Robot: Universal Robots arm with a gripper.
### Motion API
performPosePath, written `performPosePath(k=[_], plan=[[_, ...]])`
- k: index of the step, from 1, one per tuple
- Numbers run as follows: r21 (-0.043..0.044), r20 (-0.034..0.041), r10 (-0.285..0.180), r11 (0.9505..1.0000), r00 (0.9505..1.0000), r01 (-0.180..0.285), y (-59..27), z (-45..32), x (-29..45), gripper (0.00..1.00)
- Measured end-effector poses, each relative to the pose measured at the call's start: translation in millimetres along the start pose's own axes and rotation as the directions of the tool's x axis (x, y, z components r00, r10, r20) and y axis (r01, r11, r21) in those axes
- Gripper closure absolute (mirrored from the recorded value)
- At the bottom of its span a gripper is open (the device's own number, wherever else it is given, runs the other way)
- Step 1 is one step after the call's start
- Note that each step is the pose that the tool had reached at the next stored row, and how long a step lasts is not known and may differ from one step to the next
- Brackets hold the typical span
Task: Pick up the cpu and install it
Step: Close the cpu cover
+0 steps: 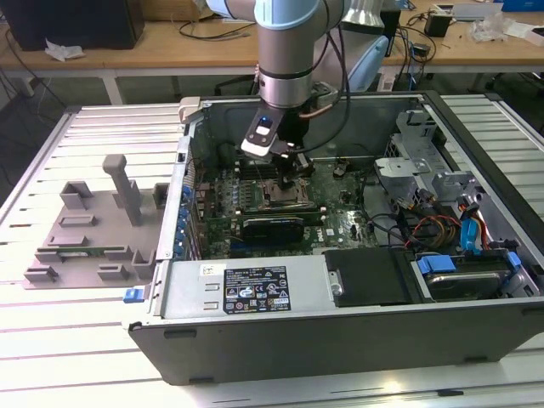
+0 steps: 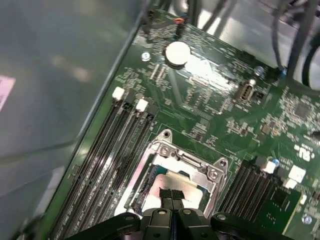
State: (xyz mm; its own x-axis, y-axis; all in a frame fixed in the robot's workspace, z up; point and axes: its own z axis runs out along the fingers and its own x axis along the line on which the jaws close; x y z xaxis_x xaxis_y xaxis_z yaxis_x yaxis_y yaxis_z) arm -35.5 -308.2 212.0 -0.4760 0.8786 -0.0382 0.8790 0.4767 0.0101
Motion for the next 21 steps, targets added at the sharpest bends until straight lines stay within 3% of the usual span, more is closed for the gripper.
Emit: performPosePath(k=[3, 6, 9, 11, 13, 15, 17, 19, 21], plan=[[-0.0029, -0.0006, -0.074, 0.9972, 0.9972, 0.074, 0.0, 0.0, 0.0, 0.89], [-0.0058, -0.0011, -0.150, 0.9887, 0.9887, 0.150, 0.0, 0.0, 0.0, 0.89], [-0.0099, -0.0013, -0.252, 0.9678, 0.9678, 0.252, 0.0, 0.0, 0.0, 0.89], [-0.0126, -0.0012, -0.316, 0.9486, 0.9487, 0.316, 0.0, 0.0, 0.0, 0.89], [-0.0143, -0.0011, -0.356, 0.9345, 0.9346, 0.356, 0.0, 0.0, 0.0, 0.89], [-0.0169, -0.0006, -0.420, 0.9074, 0.9075, 0.420, 0.0, 0.0, 0.0, 0.89], [-0.0186, -0.0003, -0.459, 0.8885, 0.8887, 0.458, 0.0, 0.0, 0.0, 0.89], [-0.0211, 0.0003, -0.514, 0.8577, 0.8579, 0.514, 0.0, 0.0, 0.0, 0.89], [-0.0225, 0.0008, -0.548, 0.8366, 0.8368, 0.547, 0.0, 0.0, 0.0, 0.89]])
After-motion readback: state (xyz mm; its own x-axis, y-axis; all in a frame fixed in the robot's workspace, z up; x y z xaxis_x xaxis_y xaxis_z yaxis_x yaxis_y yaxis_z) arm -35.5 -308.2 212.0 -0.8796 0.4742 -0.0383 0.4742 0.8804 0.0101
